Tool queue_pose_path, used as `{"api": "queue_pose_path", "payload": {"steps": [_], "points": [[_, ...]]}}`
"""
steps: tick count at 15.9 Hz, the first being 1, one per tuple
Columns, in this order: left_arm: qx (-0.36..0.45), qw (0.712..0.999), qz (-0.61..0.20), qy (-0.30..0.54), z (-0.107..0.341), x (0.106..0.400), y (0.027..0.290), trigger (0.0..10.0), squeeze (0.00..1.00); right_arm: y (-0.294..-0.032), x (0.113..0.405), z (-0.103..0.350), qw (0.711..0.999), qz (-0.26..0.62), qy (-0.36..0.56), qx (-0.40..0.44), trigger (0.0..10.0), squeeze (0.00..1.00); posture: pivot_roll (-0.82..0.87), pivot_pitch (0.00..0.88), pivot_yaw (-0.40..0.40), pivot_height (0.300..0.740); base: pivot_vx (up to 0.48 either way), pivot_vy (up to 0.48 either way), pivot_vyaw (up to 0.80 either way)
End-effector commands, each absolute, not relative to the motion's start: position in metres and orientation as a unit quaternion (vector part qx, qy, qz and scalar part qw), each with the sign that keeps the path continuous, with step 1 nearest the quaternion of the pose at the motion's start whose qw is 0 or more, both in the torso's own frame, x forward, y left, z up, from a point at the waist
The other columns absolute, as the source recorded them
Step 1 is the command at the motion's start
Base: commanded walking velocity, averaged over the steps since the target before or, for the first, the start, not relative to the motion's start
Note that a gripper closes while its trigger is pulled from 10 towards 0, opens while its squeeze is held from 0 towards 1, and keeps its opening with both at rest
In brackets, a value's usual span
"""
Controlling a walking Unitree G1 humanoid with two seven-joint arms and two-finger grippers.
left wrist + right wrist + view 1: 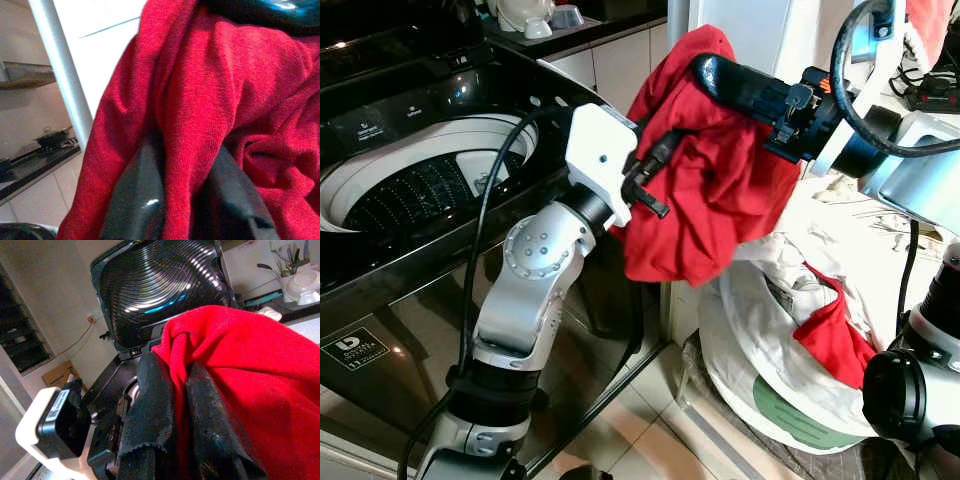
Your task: Clothes washing
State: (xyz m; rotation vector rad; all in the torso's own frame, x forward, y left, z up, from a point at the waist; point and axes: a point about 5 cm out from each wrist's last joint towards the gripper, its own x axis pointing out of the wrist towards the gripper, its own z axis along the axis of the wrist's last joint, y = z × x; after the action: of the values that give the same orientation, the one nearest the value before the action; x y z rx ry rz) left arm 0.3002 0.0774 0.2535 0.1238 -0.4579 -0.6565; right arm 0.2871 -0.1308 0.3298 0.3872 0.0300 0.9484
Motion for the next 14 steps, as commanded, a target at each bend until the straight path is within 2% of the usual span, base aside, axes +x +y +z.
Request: {"api": "queue_pose_path", "payload": {"steps": [1,5,6,8,10,11,13,14], "points": [[0.062,0.926,-0.295,-0.225,0.256,0.305,0.087,0.0,0.00,-0.130,0.284,0.332,0.872,0.455,0.007,0.180,0.0,0.00,-0.07,0.000,0.066,0.740,0.000,0.000,0.00],[0.064,0.931,-0.276,-0.228,0.257,0.309,0.090,0.0,0.00,-0.131,0.284,0.331,0.875,0.450,0.009,0.178,0.2,0.00,-0.07,0.000,0.070,0.740,0.000,0.000,0.00],[0.069,0.938,-0.250,-0.229,0.258,0.313,0.097,0.0,0.00,-0.130,0.285,0.330,0.877,0.448,0.006,0.177,10.0,1.00,-0.08,0.000,0.072,0.740,0.000,0.000,0.00],[0.076,0.946,-0.218,-0.227,0.261,0.319,0.107,0.0,0.00,-0.130,0.285,0.329,0.877,0.449,0.006,0.173,10.0,1.00,-0.07,0.000,0.071,0.740,0.000,0.000,0.00],[0.111,0.961,-0.108,-0.229,0.275,0.339,0.147,0.0,0.00,-0.133,0.288,0.322,0.901,0.414,0.018,0.128,10.0,1.00,-0.07,0.000,0.072,0.740,0.000,0.000,0.00],[0.125,0.962,-0.077,-0.230,0.280,0.344,0.160,0.0,0.00,-0.132,0.287,0.319,0.904,0.413,0.024,0.104,10.0,0.00,-0.07,0.000,0.072,0.740,0.000,0.000,0.00],[0.183,0.956,0.009,-0.231,0.294,0.355,0.195,0.0,0.00,-0.125,0.281,0.311,0.903,0.425,0.031,0.055,10.0,0.00,-0.07,0.000,0.074,0.740,0.000,0.000,0.00],[0.273,0.933,0.089,-0.218,0.308,0.365,0.230,0.0,0.00,-0.117,0.277,0.307,0.897,0.440,0.029,0.032,10.0,0.00,-0.07,0.000,0.072,0.740,0.000,0.000,0.00]]}}
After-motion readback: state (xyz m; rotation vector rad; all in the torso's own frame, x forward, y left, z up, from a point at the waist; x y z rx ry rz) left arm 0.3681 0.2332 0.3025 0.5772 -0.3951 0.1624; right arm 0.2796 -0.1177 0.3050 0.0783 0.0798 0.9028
